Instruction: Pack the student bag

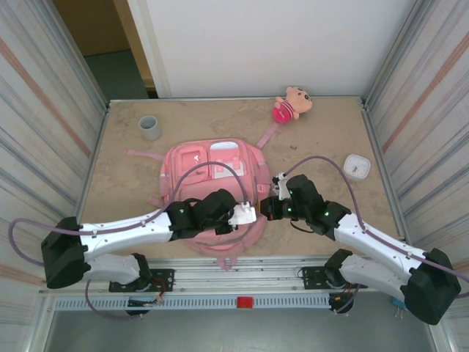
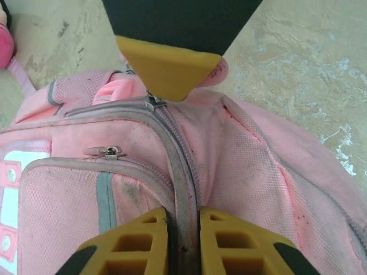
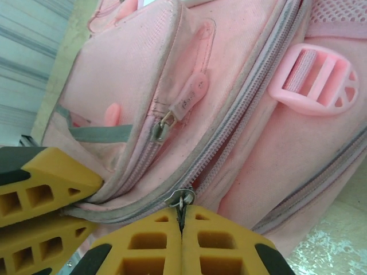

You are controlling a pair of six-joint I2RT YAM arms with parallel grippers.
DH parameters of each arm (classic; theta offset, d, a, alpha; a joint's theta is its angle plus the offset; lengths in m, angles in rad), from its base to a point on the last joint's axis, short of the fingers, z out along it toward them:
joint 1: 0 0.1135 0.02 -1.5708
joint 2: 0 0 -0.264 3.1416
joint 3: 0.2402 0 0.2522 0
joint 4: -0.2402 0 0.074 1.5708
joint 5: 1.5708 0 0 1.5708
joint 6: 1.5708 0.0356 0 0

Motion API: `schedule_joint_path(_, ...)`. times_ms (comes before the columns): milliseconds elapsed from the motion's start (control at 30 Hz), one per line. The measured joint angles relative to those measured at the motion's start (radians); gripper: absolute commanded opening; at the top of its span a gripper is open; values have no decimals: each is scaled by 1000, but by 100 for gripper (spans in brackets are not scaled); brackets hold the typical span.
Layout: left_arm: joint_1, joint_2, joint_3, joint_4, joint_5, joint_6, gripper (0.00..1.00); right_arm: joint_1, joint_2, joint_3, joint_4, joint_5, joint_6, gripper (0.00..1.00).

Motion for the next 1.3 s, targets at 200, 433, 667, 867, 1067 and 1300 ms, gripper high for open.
schedule_joint_path(200,0,-137,-84,30,56,37,12,-39,1,-36,58,-10,29,0)
schedule_joint_path(433,0,-241,-131,34,133,76,13,-80,61,-47,133,38,73,0)
schedule_joint_path(667,8,-260,-135,33,173,92,13,-148,208,-23,200,36,79,0)
schedule_joint_path(867,22,-261,-138,32,150,93,15,-170,301,48,219,-11,71,0)
schedule_joint_path(1067,6,-280,-136,6,167,92,51,-206,290,50,235,46,42,52)
schedule_joint_path(1300,0,-378,-117,-36,102,84,63,-212,18,23,219,116,-23,57)
